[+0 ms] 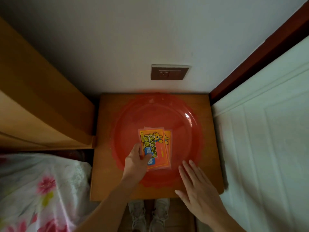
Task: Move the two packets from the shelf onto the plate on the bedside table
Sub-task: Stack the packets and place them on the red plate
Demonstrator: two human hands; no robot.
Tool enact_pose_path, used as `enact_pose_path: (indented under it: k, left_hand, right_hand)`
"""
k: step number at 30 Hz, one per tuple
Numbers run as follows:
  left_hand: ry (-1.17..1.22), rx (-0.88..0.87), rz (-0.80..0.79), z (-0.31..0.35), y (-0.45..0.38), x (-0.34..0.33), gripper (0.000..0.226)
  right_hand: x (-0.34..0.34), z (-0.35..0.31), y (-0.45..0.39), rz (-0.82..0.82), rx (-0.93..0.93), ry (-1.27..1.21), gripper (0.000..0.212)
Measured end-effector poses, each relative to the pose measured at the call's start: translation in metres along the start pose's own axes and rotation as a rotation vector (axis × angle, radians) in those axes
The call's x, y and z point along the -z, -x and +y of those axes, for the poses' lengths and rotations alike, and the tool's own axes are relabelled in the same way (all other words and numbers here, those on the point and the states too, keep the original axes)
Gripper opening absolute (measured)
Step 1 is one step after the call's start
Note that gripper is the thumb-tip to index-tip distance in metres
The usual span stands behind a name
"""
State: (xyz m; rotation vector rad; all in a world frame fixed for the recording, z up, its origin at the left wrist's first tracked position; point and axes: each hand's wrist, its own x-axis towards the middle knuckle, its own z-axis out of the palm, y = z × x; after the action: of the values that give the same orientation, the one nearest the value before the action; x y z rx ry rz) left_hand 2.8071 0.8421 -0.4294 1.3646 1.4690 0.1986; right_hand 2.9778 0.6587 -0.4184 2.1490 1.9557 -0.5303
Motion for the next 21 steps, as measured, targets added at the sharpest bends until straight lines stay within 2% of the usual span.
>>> enact_pose_path:
  k: [3, 7, 15, 21]
  left_hand:
    - [-0.04, -0.063, 0.048, 0.004, 0.001, -0.001, 0.027]
    - [-0.146, -0.15, 0.081, 0.009, 0.005, 0.002, 0.036]
    - [-0.272, -0.165, 0.164, 0.012, 0.002, 0.009, 0.022]
    - [-0.295, -0.188, 0.21, 0.007, 0.009, 0.011, 0.032]
  right_hand:
    - [0.001, -0.005, -0.003, 0.001, -0.04, -0.013, 0.077]
    - [-0.002, -0.009, -0.004, -0.004, -0.061, -0.016, 0.077]
    - [-0.001, -0.01, -0.004, -0.003, -0.069, 0.008, 0.077]
    - [0.005, -0.012, -0.004, -0.015, -0.076, -0.001, 0.075]
